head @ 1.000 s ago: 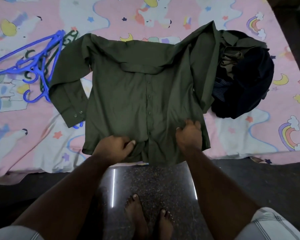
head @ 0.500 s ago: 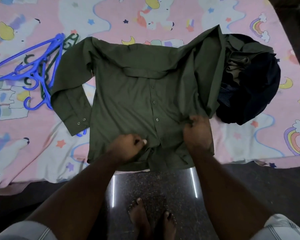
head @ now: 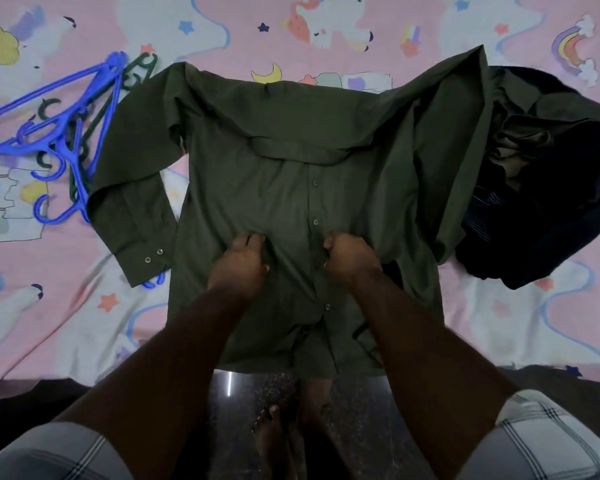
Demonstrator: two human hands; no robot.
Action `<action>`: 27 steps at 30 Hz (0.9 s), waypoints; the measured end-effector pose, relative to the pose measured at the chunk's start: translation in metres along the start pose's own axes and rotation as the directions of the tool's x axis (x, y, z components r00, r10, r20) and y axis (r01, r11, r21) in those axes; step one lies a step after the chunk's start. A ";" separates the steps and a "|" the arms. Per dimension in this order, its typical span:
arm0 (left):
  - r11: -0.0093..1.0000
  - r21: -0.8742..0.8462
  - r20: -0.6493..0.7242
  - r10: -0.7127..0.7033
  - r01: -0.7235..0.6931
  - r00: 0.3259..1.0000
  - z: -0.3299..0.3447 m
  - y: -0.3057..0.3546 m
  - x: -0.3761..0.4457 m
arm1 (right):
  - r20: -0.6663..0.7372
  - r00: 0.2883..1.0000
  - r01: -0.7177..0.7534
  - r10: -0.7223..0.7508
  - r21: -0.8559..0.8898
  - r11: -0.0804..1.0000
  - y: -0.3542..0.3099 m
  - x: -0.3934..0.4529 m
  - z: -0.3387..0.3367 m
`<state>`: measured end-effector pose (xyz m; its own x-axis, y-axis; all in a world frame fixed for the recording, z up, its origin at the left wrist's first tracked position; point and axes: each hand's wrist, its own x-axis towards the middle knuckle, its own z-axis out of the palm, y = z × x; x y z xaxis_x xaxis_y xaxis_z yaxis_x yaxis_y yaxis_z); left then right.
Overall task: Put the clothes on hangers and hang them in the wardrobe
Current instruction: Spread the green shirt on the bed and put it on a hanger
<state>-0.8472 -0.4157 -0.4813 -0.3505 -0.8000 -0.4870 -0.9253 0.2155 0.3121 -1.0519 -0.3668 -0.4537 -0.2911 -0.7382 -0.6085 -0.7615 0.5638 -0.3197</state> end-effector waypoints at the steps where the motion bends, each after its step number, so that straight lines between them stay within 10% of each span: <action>1: 1.000 -0.021 -0.010 -0.013 0.012 1.000 0.001 0.001 0.002 | 0.034 0.999 0.013 -0.013 -0.004 1.000 0.002 0.002 0.000; 5: 0.998 0.043 -0.089 -0.035 0.039 0.995 -0.009 0.004 0.014 | 0.063 0.996 0.062 -0.062 0.000 0.998 0.010 0.015 -0.002; 10: 0.998 -0.057 -0.342 -0.038 0.019 0.939 -0.044 0.018 0.040 | -0.271 0.958 0.133 -0.095 0.127 0.983 0.011 0.038 -0.028; 17: 0.996 0.045 -0.029 -0.081 0.082 0.996 -0.017 0.045 0.028 | -0.179 0.983 0.048 -0.038 0.048 0.998 0.009 0.034 -0.029; 27: 0.987 0.012 -0.044 0.163 -0.162 0.986 -0.005 0.037 0.019 | 0.044 0.998 0.041 -0.039 -0.065 0.997 0.002 0.005 -0.004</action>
<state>-0.8876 -0.4253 -0.4751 -0.4896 -0.7782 -0.3933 -0.8578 0.3489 0.3774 -1.0575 -0.3707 -0.4547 -0.2355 -0.7423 -0.6273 -0.8089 0.5075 -0.2968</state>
